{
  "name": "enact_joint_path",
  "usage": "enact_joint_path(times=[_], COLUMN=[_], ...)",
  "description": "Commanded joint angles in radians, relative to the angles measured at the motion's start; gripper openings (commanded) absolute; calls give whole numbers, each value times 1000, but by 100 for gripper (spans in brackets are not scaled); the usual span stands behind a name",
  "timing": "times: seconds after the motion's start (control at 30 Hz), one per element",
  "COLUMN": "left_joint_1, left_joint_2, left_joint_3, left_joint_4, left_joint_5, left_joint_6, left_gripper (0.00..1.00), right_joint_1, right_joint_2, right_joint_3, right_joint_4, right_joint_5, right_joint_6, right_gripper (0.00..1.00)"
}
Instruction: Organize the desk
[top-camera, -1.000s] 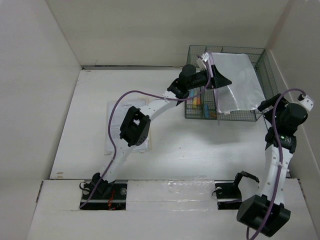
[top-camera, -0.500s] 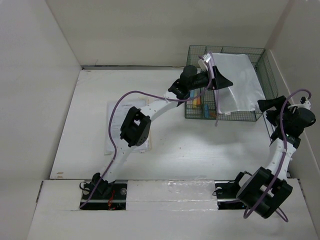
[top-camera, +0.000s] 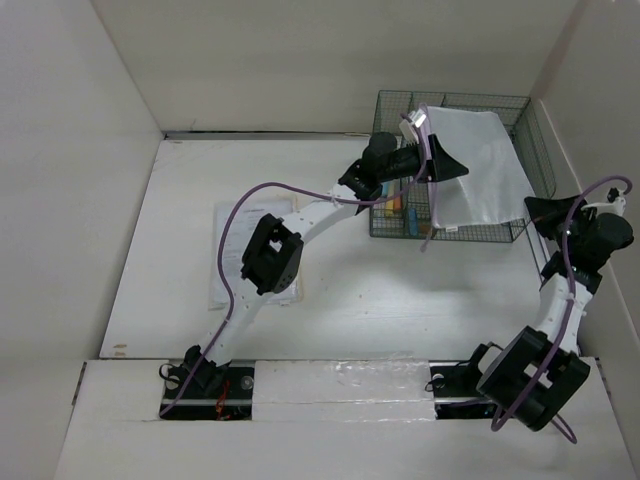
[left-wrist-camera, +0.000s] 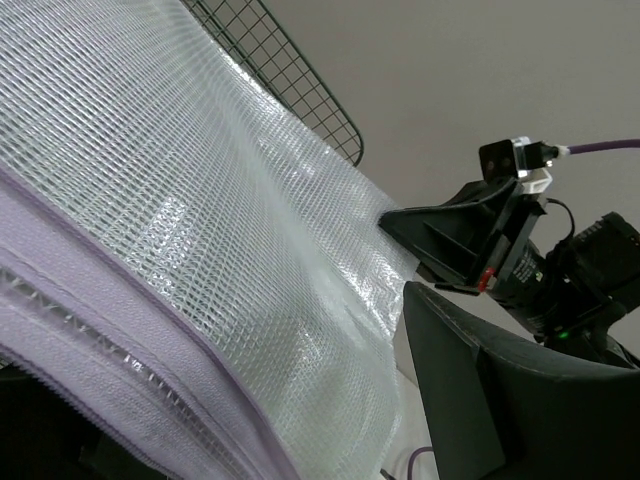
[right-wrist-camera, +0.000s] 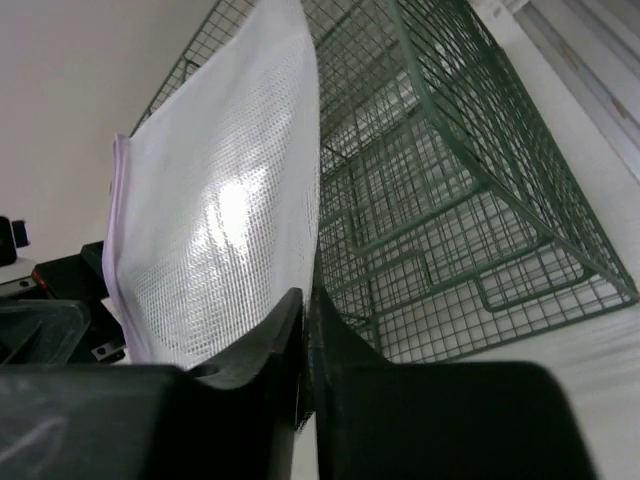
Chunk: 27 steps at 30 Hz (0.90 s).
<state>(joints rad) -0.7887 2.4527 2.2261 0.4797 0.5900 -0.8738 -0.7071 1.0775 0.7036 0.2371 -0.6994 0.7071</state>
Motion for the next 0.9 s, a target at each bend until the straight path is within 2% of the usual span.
enact_joint_path(times=[0.0, 0.03, 0.1, 0.3, 0.47, 0.63, 0.77, 0.87], left_joint_1=[-6, -6, -15, -15, -15, -15, -15, -15], left_joint_2=[-73, -73, -73, -73, -77, -81, -101, -101], left_joint_3=[56, 55, 55, 55, 50, 56, 47, 58], left_joint_4=[36, 34, 31, 23, 11, -39, -55, -90], left_joint_5=[10, 11, 11, 5, 1, -30, -52, -58], left_joint_6=[18, 19, 22, 24, 39, 81, 105, 127], left_gripper=[71, 71, 71, 71, 70, 83, 88, 91], right_joint_1=[3, 3, 3, 3, 3, 14, 43, 54], right_joint_2=[-73, -83, -105, -100, -169, -133, 5, 87], right_joint_3=[8, 19, 33, 89, 74, 152, 220, 257], right_joint_4=[104, 102, 94, 76, 11, 63, 216, 278], right_joint_5=[15, 23, 38, 46, 120, 185, 202, 242], right_joint_6=[17, 15, 12, 12, -47, -17, 98, 121], right_gripper=[9, 3, 0, 0, 0, 0, 0, 0])
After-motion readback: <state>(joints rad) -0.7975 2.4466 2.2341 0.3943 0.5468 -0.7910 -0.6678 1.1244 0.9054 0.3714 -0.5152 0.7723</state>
